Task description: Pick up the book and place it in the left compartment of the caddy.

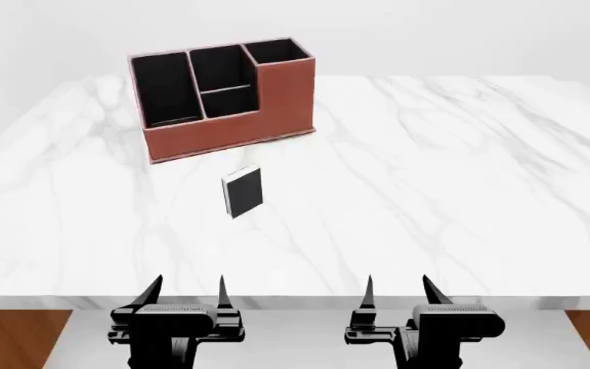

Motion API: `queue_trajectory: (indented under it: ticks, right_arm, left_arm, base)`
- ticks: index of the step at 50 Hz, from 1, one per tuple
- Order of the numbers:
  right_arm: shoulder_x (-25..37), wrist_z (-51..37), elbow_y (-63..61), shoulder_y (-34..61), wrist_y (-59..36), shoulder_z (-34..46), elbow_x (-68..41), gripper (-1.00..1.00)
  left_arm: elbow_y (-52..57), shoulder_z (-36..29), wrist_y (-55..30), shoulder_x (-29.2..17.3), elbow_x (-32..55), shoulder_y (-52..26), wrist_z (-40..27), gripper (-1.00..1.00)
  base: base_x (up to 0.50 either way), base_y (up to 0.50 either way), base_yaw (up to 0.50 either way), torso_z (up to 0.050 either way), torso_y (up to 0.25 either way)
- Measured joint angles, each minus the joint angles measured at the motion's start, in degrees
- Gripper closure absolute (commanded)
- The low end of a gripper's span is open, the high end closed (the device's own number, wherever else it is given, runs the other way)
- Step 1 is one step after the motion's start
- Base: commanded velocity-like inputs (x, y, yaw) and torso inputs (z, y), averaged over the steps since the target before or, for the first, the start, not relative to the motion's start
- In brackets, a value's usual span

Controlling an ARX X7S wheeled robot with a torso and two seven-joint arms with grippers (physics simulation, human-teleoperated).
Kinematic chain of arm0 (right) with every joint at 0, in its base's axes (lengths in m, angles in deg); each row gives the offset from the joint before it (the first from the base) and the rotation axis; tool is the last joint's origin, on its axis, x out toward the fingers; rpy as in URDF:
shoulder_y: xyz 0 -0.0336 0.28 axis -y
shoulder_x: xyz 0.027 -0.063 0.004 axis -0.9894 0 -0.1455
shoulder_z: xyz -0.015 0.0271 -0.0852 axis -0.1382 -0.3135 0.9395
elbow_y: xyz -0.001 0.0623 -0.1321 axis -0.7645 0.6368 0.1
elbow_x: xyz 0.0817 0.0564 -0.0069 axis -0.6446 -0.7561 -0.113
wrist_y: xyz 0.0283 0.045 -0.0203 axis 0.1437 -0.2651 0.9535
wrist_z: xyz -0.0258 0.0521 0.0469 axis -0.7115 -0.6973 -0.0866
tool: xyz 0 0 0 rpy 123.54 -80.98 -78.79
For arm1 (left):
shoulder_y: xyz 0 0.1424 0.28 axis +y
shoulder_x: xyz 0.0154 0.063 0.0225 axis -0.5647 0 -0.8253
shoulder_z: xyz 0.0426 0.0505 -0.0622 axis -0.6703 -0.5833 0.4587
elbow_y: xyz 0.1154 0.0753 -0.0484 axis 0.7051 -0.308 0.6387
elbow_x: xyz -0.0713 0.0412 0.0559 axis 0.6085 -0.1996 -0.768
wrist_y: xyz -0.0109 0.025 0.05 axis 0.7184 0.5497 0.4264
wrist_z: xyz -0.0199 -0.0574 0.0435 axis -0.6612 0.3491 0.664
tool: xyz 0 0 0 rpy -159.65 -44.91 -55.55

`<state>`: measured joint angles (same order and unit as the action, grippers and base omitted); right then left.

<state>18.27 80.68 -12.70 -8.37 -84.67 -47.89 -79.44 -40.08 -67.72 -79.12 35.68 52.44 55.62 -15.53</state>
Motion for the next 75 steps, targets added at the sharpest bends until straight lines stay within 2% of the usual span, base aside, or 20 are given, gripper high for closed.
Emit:
queue_trajectory:
  ticks: [18,36,43,48,59,66,75]
  right_arm:
    - [2.13,-2.58,-0.57,-0.55,-0.17,2.71,-1.29,-1.0]
    - [3.76,-4.4,-1.54,-0.82,-0.46,4.67,-3.78,-1.0]
    - [4.25,-5.0,-2.52,-0.65,-1.76,5.41,-4.44,-1.0]
    - [5.67,-5.34,-9.69,0.74,-9.53,5.64,-5.59,-1.0]
    - [8.78,-6.17,-30.9,9.46,-34.37,3.32,-11.41,-1.0]
    - [9.69,-6.53,-36.92,12.3,-41.81,2.13,-13.58,-1.0]
    - [10.14,-6.77,-40.62,14.37,-46.73,0.68,-15.77,-1.0]
  left_arm:
    - [0.5,-2.52,-1.23,-2.2,2.46,0.11,-1.84,-1.0]
    - [1.23,-4.02,-1.71,-4.07,4.47,0.18,-3.65,-1.0]
    - [1.97,-4.23,-2.93,-4.83,5.23,0.01,-4.36,-1.0]
    - [8.71,-3.98,-10.02,-5.91,6.65,-0.98,-5.25,-1.0]
    - [27.81,-2.0,-31.32,-9.21,10.62,-8.5,-7.57,-1.0]
    - [32.68,-1.31,-36.79,-10.17,11.9,-10.83,-8.23,-1.0]
    - [35.16,-1.38,-39.77,-10.94,12.61,-12.2,-8.7,-1.0]
  base:
    - [0.0,0.0,0.0,0.0,0.0]
    - [0.02,0.49,0.0,0.0,0.0]
    - [0.0,0.0,0.0,0.0,0.0]
    - [0.0,0.0,0.0,0.0,0.0]
    - [0.27,0.0,0.0,0.0,0.0]
    - [0.5,0.0,0.0,0.0,0.0]
    - [0.5,0.0,0.0,0.0,0.0]
